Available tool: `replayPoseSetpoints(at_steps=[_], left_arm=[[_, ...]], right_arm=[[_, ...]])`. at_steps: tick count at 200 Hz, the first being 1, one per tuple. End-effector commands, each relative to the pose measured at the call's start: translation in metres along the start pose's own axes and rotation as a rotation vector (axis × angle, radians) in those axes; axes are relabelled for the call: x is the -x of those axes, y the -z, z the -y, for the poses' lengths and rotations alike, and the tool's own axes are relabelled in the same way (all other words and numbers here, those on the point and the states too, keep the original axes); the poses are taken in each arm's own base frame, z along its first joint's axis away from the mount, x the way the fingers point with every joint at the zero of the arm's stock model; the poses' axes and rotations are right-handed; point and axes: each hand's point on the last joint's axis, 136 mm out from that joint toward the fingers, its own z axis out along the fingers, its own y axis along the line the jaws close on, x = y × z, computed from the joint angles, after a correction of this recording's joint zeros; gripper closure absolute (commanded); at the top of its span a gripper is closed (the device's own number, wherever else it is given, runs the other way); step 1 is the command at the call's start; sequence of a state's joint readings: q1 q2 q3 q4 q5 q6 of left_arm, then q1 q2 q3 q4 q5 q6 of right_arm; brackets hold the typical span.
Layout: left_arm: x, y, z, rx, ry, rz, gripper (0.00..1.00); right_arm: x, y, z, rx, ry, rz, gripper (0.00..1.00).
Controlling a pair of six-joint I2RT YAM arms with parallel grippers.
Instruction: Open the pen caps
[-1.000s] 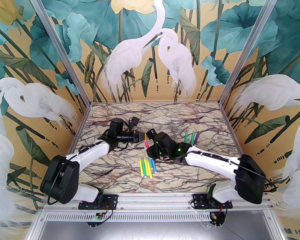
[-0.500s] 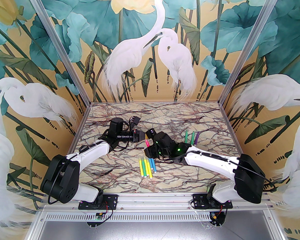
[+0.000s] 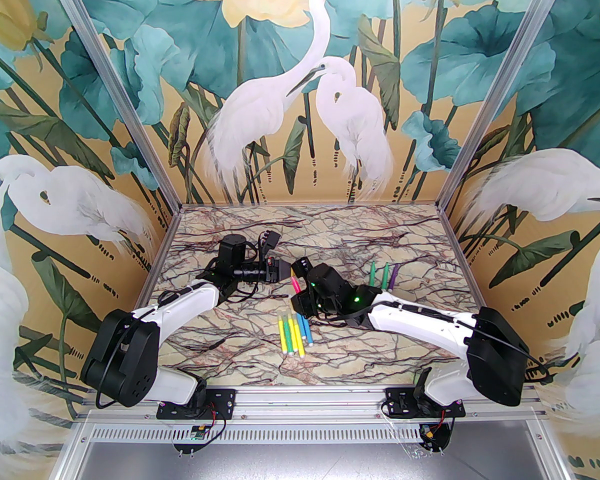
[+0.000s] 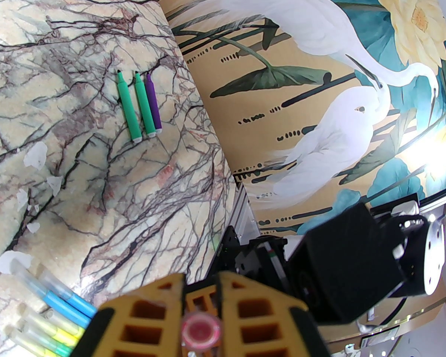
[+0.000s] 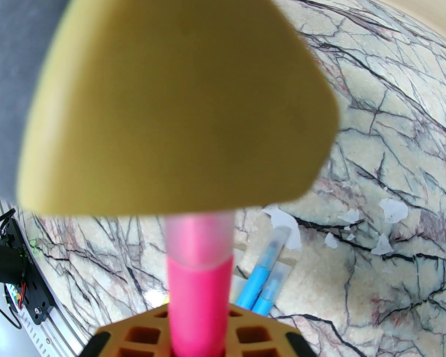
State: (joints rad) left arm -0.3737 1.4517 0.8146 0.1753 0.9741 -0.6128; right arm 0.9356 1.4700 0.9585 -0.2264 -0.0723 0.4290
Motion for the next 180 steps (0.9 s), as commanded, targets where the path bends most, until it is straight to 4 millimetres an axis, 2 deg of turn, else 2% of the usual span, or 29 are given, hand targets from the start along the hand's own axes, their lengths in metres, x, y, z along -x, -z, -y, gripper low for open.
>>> replayPoseSetpoints(at_steps=[1, 67, 117, 180], left_arm=[[0.005, -0.003, -0.001, 0.004, 0.004, 0.011, 1.0], [0.018, 0.007, -0.015, 0.05, 0.044, 0.086, 1.0], [0.024, 0.016, -0.022, 0.06, 0.076, 0.126, 1.0], [0.029, 0.021, -0.03, 0.058, 0.116, 0.154, 1.0]], right_arm=[[-0.002, 0.007, 0.003, -0.016, -0.008, -0.002, 0.84], [-0.028, 0.012, 0.011, -0.025, -0.028, -0.053, 0.89], [-0.056, 0.013, 0.02, -0.053, -0.026, -0.123, 0.91], [-0.063, 0.024, 0.025, -0.066, -0.028, -0.093, 0.91]])
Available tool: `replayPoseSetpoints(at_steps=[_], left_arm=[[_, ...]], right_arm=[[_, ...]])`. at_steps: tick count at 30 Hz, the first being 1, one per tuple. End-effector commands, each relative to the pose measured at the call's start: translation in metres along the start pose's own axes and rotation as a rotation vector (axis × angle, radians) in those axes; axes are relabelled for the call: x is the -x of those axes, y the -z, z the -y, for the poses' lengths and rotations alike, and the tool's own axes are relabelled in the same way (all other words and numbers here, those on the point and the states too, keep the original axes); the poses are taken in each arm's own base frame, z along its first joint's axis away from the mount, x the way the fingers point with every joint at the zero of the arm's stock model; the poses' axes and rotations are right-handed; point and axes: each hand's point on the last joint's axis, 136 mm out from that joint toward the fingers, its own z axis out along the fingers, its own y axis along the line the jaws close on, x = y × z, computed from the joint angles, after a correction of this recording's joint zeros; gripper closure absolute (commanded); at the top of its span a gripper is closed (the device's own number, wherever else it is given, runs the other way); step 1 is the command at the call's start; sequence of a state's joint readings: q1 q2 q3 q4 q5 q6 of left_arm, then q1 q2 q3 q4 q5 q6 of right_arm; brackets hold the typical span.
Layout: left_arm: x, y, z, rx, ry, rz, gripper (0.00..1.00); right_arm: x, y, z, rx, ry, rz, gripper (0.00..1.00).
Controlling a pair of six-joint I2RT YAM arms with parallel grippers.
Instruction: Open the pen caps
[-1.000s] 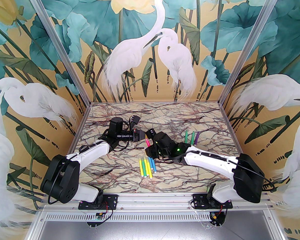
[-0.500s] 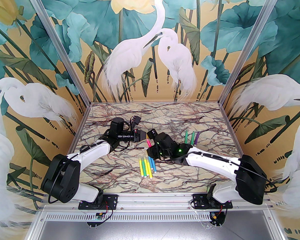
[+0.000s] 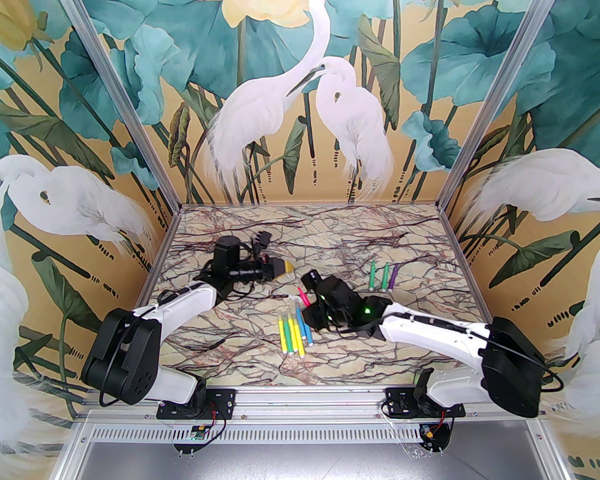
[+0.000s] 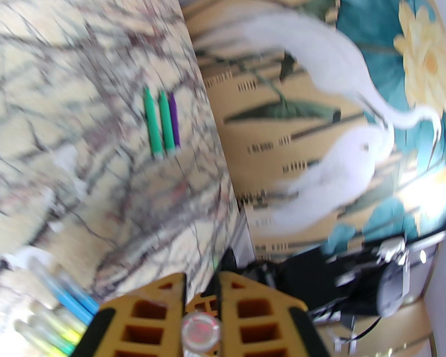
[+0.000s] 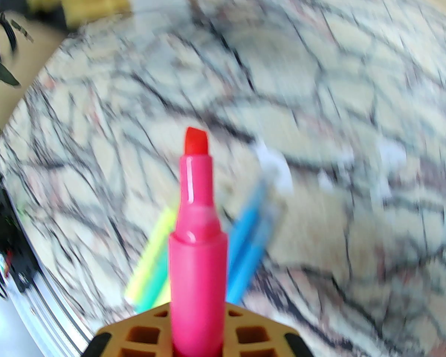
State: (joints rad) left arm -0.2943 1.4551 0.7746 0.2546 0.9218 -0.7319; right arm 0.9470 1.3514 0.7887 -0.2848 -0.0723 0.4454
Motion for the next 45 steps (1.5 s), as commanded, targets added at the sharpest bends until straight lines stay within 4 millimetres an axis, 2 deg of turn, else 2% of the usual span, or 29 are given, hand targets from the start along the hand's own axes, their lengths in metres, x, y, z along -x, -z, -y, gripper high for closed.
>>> replayPoseSetpoints(at_steps=[1, 4, 9, 15, 24, 30, 38, 45], left_arm=[[0.008, 0.0, -0.004, 0.002, 0.009, 0.033, 1.0], [0.008, 0.001, -0.015, 0.041, 0.036, 0.033, 1.0], [0.002, 0.006, -0.041, 0.2, 0.055, 0.013, 1.0], [-0.003, 0.017, -0.064, 0.37, 0.04, -0.017, 1.0], [-0.005, 0.036, -0.091, 0.581, 0.026, -0.043, 1.0], [-0.008, 0.047, -0.108, 0.697, 0.029, -0.063, 1.0], [-0.005, 0.055, -0.12, 0.788, 0.037, -0.069, 1.0], [-0.001, 0.064, -0.132, 0.884, 0.042, -0.066, 1.0]], right_arm=[[-0.003, 0.009, 0.006, -0.029, -0.014, 0.011, 0.91], [-0.003, 0.012, 0.01, -0.049, -0.014, 0.026, 0.91], [0.005, 0.018, 0.023, -0.12, -0.03, 0.065, 0.9], [0.022, 0.026, 0.062, -0.249, -0.119, 0.107, 0.9], [0.04, 0.057, 0.129, -0.447, -0.245, 0.173, 0.9], [0.037, 0.075, 0.162, -0.524, -0.294, 0.196, 0.9], [0.027, 0.101, 0.211, -0.64, -0.392, 0.224, 0.89], [0.012, 0.113, 0.256, -0.72, -0.53, 0.217, 0.87]])
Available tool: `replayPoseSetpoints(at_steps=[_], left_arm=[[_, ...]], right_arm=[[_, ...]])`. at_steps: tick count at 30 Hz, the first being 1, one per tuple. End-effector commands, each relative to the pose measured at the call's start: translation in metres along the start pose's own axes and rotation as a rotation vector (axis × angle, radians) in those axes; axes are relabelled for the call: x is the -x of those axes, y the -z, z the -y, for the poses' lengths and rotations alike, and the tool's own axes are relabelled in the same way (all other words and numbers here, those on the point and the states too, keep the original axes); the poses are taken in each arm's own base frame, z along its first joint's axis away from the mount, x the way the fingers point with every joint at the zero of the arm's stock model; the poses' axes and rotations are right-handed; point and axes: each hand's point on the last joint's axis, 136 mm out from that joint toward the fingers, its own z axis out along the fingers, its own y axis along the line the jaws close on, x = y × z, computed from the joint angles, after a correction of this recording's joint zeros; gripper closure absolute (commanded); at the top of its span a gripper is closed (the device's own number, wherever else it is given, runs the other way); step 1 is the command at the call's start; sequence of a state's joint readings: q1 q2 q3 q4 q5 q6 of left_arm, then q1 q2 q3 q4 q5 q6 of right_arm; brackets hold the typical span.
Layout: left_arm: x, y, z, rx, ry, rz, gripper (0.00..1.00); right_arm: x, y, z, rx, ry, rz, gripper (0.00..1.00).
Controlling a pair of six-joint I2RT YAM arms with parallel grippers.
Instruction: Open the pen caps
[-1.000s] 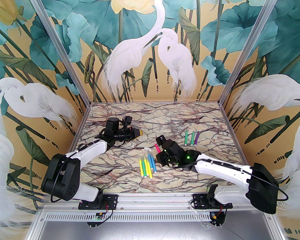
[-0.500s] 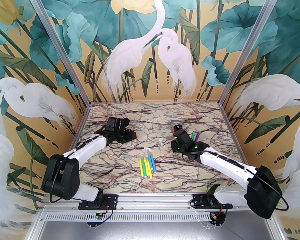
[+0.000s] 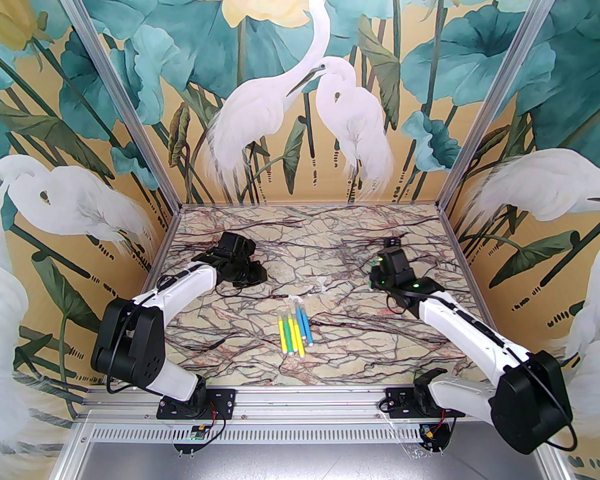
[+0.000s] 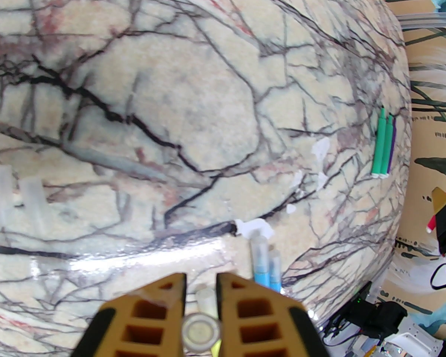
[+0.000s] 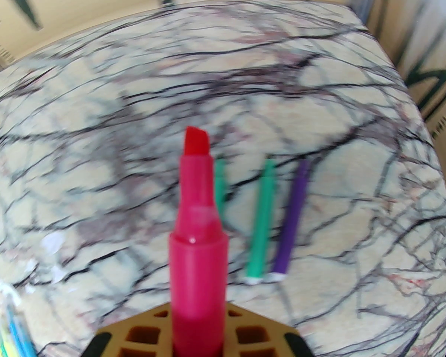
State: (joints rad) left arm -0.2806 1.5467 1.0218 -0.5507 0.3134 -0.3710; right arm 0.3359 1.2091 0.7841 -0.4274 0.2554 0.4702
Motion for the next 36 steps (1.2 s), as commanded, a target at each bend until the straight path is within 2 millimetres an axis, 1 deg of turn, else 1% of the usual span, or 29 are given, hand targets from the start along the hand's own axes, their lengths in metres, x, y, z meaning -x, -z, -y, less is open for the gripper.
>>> replayPoseSetpoints(at_steps=[1, 7, 12, 16, 19, 24, 29, 36], left_arm=[[0.006, 0.0, -0.02, 0.118, 0.003, 0.006, 1.0], [0.003, -0.004, -0.037, 0.203, -0.006, -0.009, 1.0], [0.001, -0.01, -0.053, 0.283, -0.015, -0.023, 1.0], [-0.001, -0.015, -0.057, 0.302, -0.024, -0.04, 1.0], [-0.003, -0.019, -0.061, 0.314, -0.031, -0.054, 1.0], [-0.005, -0.027, -0.066, 0.33, -0.038, -0.076, 1.0], [-0.006, -0.034, -0.069, 0.342, -0.039, -0.091, 1.0], [-0.007, -0.04, -0.074, 0.359, -0.04, -0.098, 1.0]], right_arm=[[-0.009, -0.014, 0.024, -0.062, -0.046, -0.046, 0.87], [-0.014, -0.039, 0.045, -0.093, -0.131, -0.102, 0.87], [-0.023, -0.062, 0.064, -0.118, -0.198, -0.203, 0.86], [-0.027, -0.073, 0.074, -0.14, -0.212, -0.239, 0.86], [-0.029, -0.078, 0.078, -0.147, -0.218, -0.259, 0.86], [-0.027, -0.084, 0.081, -0.148, -0.226, -0.273, 0.85], [-0.031, -0.089, 0.087, -0.158, -0.24, -0.309, 0.84], [-0.037, -0.094, 0.089, -0.143, -0.259, -0.345, 0.82]])
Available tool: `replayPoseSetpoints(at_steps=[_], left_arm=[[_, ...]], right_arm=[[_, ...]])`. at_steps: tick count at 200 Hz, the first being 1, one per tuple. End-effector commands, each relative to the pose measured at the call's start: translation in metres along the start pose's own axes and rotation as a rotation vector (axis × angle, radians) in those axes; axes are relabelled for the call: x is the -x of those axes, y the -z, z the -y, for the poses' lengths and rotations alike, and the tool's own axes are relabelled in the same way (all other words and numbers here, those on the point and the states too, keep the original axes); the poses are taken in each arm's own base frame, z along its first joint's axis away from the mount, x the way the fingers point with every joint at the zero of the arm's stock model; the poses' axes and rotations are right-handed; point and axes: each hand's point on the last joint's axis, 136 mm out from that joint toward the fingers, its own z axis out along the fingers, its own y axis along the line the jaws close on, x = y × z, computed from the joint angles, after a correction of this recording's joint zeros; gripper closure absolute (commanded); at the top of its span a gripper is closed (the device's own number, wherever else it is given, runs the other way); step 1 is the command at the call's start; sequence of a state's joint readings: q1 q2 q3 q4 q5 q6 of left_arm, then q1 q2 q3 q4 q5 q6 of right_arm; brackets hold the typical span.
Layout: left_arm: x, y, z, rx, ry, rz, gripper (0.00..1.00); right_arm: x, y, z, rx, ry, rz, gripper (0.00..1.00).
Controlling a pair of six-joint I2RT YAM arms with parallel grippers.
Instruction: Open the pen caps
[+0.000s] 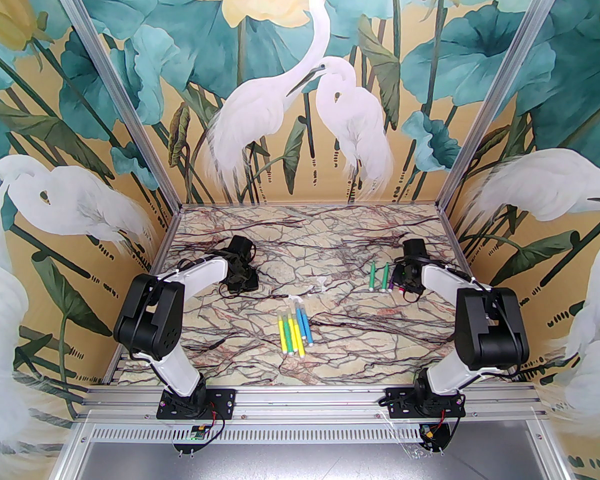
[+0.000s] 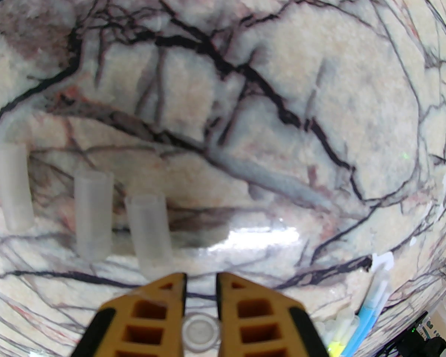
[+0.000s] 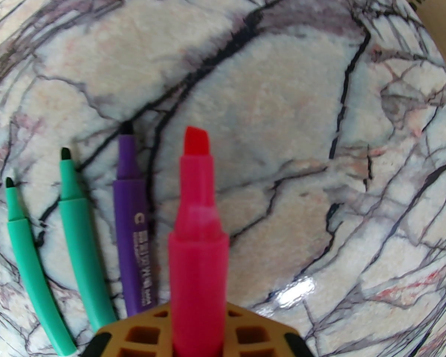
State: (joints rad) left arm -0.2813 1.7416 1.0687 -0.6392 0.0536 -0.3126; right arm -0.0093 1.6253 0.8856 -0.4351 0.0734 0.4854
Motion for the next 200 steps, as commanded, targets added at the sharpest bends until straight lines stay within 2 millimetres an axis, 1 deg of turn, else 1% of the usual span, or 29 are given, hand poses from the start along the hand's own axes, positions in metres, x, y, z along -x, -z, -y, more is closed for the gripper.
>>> replayPoseSetpoints(at_steps=[1, 38, 81, 150, 184, 200], left_arm=[[0.005, -0.005, -0.003, 0.032, -0.023, 0.008, 0.99], [0.008, -0.012, 0.001, 0.016, -0.02, 0.002, 0.99], [0.014, -0.007, 0.01, 0.007, -0.034, 0.014, 0.97], [0.023, -0.01, 0.006, 0.054, -0.05, 0.015, 0.93], [0.024, -0.012, 0.006, 0.063, -0.057, 0.006, 0.91], [0.024, -0.012, 0.006, 0.064, -0.059, 0.007, 0.89]], right_arm=[[0.001, -0.001, -0.001, 0.015, -0.003, -0.025, 0.82], [0.0, -0.004, -0.001, 0.029, -0.011, -0.045, 0.78], [-0.002, -0.012, -0.001, 0.04, -0.017, -0.081, 0.75], [-0.003, -0.013, 0.0, 0.047, -0.021, -0.086, 0.7], [-0.003, -0.012, -0.001, 0.054, -0.024, -0.083, 0.69], [-0.003, -0.011, -0.002, 0.058, -0.025, -0.079, 0.67]])
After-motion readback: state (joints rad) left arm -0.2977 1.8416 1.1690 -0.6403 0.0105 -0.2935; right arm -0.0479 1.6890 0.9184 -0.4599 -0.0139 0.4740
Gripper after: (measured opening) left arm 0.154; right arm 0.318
